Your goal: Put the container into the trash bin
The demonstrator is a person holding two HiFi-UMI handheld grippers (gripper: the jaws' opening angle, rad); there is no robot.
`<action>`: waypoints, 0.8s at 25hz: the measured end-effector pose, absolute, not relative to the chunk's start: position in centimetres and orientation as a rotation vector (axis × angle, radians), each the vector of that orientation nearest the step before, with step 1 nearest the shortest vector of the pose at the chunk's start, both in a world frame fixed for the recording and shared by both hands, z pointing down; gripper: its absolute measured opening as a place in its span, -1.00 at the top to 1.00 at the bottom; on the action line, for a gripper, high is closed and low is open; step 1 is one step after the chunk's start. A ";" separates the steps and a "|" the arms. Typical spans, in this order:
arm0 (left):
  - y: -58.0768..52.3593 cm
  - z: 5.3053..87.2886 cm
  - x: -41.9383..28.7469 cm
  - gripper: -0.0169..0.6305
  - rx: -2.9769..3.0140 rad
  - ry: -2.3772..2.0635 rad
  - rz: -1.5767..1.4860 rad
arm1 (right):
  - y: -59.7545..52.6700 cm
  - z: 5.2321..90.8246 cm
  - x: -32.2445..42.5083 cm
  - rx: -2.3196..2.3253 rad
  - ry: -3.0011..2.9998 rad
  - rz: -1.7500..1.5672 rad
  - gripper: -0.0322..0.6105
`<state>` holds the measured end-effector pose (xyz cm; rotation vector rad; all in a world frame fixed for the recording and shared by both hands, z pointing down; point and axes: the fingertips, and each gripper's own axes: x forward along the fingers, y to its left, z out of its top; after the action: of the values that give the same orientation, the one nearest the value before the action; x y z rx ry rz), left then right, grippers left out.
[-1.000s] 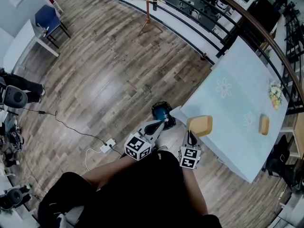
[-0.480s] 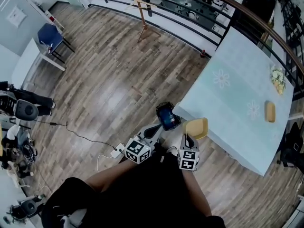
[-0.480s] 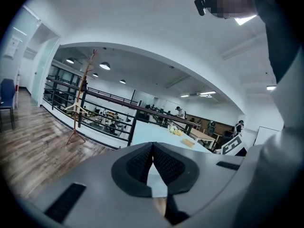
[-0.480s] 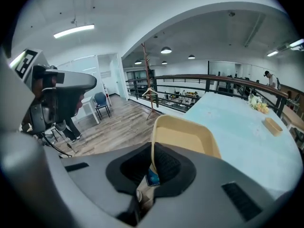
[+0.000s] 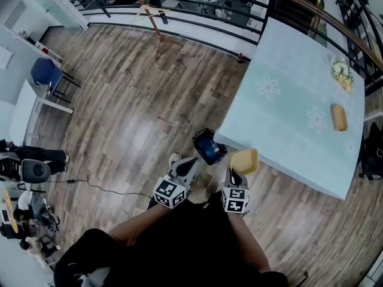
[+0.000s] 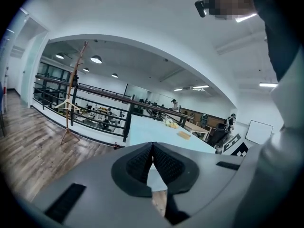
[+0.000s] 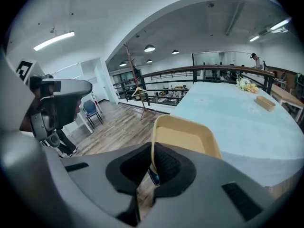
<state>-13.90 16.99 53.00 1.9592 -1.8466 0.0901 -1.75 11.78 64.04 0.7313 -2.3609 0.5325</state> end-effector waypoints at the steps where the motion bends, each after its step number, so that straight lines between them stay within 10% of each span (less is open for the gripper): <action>1: 16.8 53.3 -14.7 0.91 1.976 -1.817 0.095 | 12.1 64.6 -2.3 0.755 -2.345 0.552 0.77; 20: 14.6 61.7 -32.6 0.91 2.264 -1.293 0.283 | 14.3 75.9 -17.4 1.449 -1.899 1.064 0.77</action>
<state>-32.65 14.63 61.73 2.2639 -1.2932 0.2831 -17.37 14.32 75.90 1.4491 -1.8989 1.0641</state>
